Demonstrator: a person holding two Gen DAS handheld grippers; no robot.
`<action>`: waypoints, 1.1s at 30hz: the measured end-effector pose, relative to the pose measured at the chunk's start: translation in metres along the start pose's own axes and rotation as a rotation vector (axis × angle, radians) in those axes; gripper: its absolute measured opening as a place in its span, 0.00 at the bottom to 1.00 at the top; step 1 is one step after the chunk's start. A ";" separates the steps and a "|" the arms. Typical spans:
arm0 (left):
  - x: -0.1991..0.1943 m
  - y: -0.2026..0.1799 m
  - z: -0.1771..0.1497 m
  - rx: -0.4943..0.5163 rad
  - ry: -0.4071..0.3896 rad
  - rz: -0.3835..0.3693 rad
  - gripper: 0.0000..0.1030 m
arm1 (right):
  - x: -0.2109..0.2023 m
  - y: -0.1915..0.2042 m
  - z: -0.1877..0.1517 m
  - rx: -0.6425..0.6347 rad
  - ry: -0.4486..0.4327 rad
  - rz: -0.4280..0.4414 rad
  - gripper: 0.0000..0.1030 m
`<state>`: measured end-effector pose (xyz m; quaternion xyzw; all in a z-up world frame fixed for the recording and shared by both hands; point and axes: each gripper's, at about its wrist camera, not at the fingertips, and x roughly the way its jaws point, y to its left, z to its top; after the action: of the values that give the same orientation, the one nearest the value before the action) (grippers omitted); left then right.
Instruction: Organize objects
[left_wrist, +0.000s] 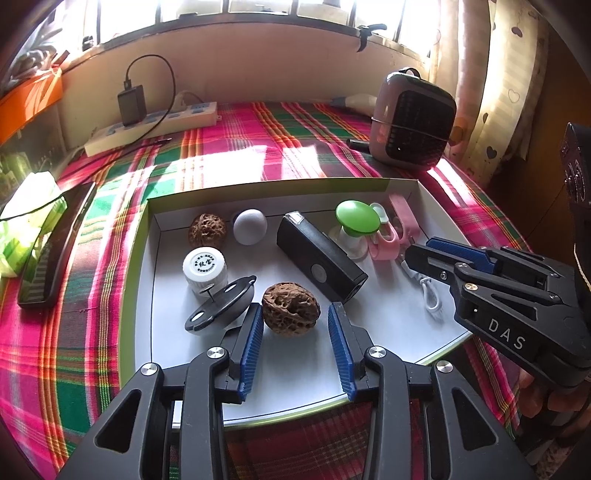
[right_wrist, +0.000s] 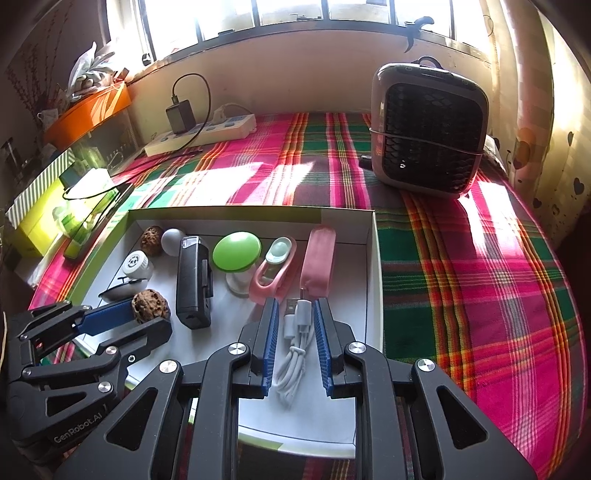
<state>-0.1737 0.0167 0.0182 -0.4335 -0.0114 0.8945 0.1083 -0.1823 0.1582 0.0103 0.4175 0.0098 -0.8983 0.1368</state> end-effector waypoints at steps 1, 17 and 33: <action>0.000 -0.001 0.000 0.001 -0.001 -0.001 0.34 | 0.000 0.001 0.000 0.000 -0.001 0.002 0.27; -0.025 -0.006 -0.009 0.004 -0.043 0.031 0.34 | -0.023 0.013 -0.012 -0.019 -0.030 -0.027 0.40; -0.062 -0.014 -0.033 -0.001 -0.095 0.087 0.34 | -0.061 0.031 -0.039 -0.047 -0.087 -0.053 0.40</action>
<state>-0.1081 0.0158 0.0465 -0.3907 0.0016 0.9180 0.0685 -0.1082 0.1477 0.0336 0.3744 0.0360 -0.9183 0.1232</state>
